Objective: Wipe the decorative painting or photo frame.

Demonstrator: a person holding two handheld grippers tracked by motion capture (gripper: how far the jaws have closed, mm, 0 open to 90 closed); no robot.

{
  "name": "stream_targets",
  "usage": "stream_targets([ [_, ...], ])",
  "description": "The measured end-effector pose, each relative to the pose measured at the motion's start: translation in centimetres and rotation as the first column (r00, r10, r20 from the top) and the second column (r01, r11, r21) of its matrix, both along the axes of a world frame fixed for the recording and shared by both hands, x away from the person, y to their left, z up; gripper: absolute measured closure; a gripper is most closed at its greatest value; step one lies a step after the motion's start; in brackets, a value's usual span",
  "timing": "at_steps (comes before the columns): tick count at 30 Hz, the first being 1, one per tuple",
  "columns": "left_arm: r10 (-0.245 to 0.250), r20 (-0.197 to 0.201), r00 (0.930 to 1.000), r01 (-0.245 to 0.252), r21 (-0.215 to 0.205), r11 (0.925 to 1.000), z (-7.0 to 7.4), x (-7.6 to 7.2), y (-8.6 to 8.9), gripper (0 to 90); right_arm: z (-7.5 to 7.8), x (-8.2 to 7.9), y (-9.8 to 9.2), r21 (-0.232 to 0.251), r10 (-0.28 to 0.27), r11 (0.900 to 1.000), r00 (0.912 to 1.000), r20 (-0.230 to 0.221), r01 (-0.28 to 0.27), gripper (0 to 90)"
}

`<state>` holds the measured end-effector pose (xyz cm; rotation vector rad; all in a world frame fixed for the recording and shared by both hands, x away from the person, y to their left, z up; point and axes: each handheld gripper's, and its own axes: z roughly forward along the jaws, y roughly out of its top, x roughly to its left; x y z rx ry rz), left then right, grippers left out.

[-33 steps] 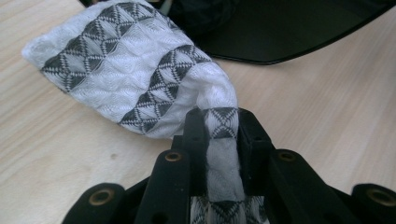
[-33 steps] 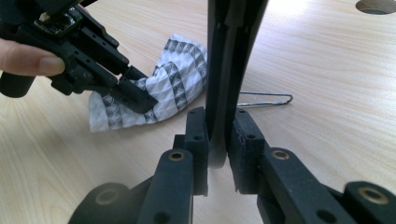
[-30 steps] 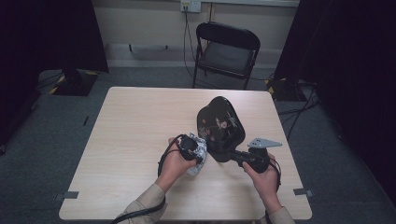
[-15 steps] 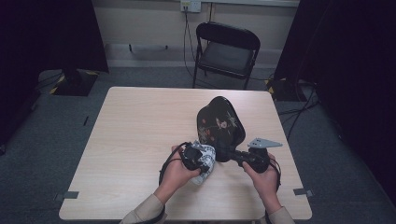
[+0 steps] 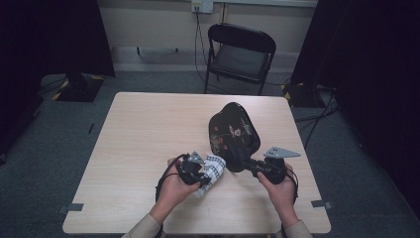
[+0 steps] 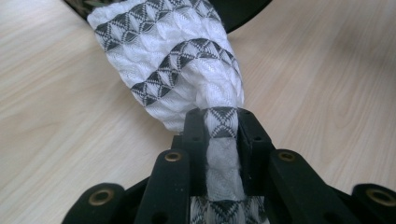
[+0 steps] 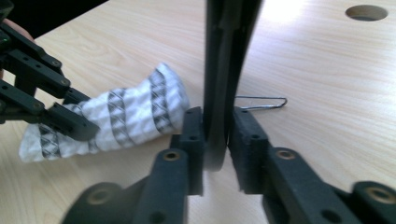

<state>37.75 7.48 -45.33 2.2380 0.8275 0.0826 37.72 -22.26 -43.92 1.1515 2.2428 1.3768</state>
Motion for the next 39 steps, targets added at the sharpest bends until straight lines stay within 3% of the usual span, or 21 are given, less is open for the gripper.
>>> stream_targets([
  [6,0.054,0.016,0.9984,-0.054,0.02,0.9984,0.0,0.5,1.7,76.2,0.1,0.0,-0.4,0.004,-0.018,1.0,0.9998,0.0,0.018,64.8],
  [20,0.102,0.023,0.9945,-0.103,0.05,0.9934,-0.7,1.0,4.3,75.0,0.1,-0.1,-0.6,-0.013,-0.03,0.999,0.9996,0.002,0.03,52.3],
  [23,0.121,0.036,0.9921,-0.122,0.041,0.9917,-0.9,1.0,4.6,73.4,0.0,-0.1,-0.7,-0.015,-0.033,0.999,0.9994,0.0,0.033,51.5],
  [30,0.147,0.055,0.9875,-0.148,0.003,0.989,-0.4,1.2,4.9,49.9,0.1,0.0,-1.1,-0.011,-0.044,0.999,0.999,0.001,0.044,48.8],
  [39,0.166,0.065,0.984,-0.167,0.004,0.986,0.6,1.4,5.6,33.7,0.2,-0.2,-1.2,-0.034,-0.031,0.999,0.9995,0.006,0.031,47.3],
])
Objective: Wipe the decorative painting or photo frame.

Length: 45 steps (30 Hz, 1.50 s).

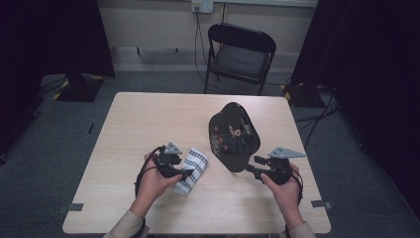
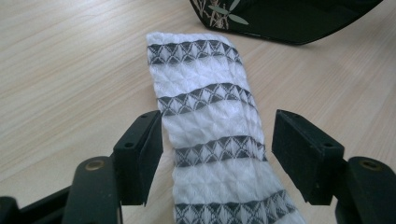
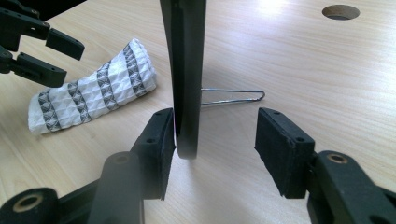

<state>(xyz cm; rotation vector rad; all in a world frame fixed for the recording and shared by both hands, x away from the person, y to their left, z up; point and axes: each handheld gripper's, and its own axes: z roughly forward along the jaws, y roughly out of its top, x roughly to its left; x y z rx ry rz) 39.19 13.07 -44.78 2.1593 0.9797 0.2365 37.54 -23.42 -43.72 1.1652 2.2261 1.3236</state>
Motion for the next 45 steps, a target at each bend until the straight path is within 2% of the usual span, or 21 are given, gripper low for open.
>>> stream_targets([
  [15,0.027,0.009,0.9996,-0.027,-0.023,0.9994,0.3,0.4,1.5,27.5,-0.2,-0.4,-0.6,-0.007,0.001,1.0,0.9999,-0.015,-0.001,37.5],
  [21,0.046,0.017,0.9988,-0.046,-0.032,0.9985,0.3,0.4,2.3,25.6,-0.4,-0.5,-1.1,0.0,-0.008,1.0,1.0,-0.004,0.008,31.1],
  [32,0.069,0.015,0.9975,-0.068,-0.056,0.9961,0.6,0.5,3.9,23.1,-0.6,-0.7,-1.7,-0.005,-0.006,1.0,0.9999,-0.008,0.006,27.2],
  [38,0.068,0.005,0.9977,-0.067,-0.044,0.9968,0.4,0.4,5.0,21.8,-0.8,-0.8,-1.9,-0.01,-0.001,1.0,0.9998,-0.019,0.001,24.7],
  [43,0.061,0.001,0.9982,-0.06,-0.049,0.997,0.3,0.3,5.6,21.8,-0.9,-0.9,-2.2,-0.013,0.002,1.0,0.9997,-0.025,-0.002,23.6],
  [45,0.072,0.001,0.9974,-0.072,-0.051,0.9961,0.2,0.3,5.8,21.9,-1.0,-0.9,-2.2,-0.012,0.005,1.0,0.9996,-0.029,-0.005,23.2],
])
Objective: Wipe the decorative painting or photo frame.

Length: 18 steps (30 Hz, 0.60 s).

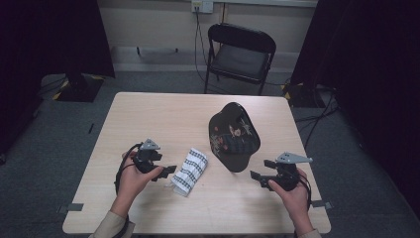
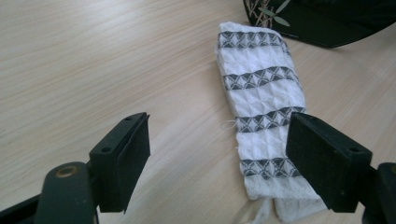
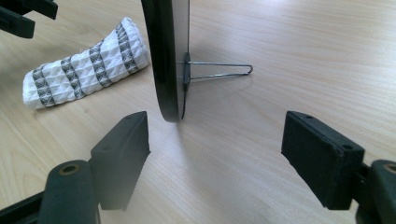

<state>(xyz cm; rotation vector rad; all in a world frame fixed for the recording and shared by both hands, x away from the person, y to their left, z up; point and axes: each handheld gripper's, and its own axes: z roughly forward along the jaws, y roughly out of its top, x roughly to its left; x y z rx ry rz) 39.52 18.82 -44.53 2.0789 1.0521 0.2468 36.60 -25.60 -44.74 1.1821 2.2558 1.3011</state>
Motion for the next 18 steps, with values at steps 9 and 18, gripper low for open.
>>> stream_targets([
  [9,0.007,0.014,0.9999,-0.007,0.0,1.0,0.4,0.0,1.4,21.7,-0.3,-0.1,-0.6,-0.004,-0.008,1.0,1.0,0.0,0.008,22.0],
  [18,0.039,0.017,0.9991,-0.039,-0.011,0.9992,0.3,0.0,2.5,22.6,-0.6,-0.2,-1.4,-0.01,-0.007,1.0,1.0,-0.003,0.007,19.8],
])
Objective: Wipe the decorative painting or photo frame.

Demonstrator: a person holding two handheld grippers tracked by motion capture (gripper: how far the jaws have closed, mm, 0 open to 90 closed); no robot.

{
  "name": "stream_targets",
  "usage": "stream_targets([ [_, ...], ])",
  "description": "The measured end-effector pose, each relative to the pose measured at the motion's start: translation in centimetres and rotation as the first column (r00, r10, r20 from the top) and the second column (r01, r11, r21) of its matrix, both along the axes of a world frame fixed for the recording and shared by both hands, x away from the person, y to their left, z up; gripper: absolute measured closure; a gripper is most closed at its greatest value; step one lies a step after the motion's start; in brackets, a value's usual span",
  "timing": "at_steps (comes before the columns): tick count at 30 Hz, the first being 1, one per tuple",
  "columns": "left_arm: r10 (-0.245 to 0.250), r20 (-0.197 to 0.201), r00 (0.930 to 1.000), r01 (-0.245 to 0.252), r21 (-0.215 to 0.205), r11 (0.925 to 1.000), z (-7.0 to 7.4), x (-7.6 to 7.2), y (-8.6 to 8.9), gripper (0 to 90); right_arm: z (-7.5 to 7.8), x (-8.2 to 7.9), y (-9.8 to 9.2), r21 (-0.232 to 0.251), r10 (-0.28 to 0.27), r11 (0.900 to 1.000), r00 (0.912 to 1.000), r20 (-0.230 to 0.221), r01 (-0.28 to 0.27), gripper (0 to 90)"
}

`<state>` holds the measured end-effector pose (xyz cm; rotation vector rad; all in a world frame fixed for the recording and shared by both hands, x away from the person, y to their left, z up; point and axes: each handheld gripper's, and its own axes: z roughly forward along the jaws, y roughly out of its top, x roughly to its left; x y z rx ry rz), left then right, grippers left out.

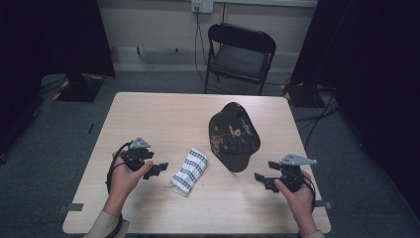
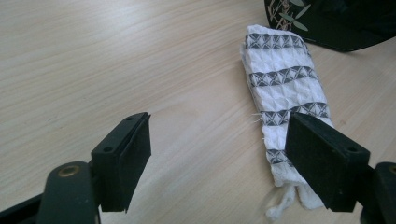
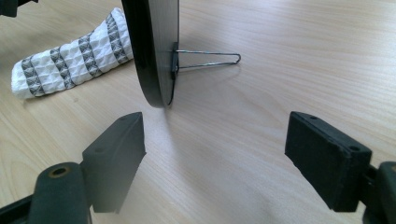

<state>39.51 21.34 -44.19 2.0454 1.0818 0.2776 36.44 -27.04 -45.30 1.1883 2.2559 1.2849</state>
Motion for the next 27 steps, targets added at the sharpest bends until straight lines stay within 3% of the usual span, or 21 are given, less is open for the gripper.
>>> stream_targets([
  [18,0.04,-0.009,0.9991,-0.04,0.007,0.9992,-0.7,-0.1,1.6,23.0,-0.9,0.1,-1.5,-0.01,-0.018,1.0,0.9997,-0.017,0.018,18.8],
  [27,0.056,-0.009,0.9984,-0.056,0.018,0.9983,-1.1,-0.6,2.1,23.0,-0.8,0.2,-1.6,-0.012,-0.001,1.0,0.9999,-0.016,0.0,18.3],
])
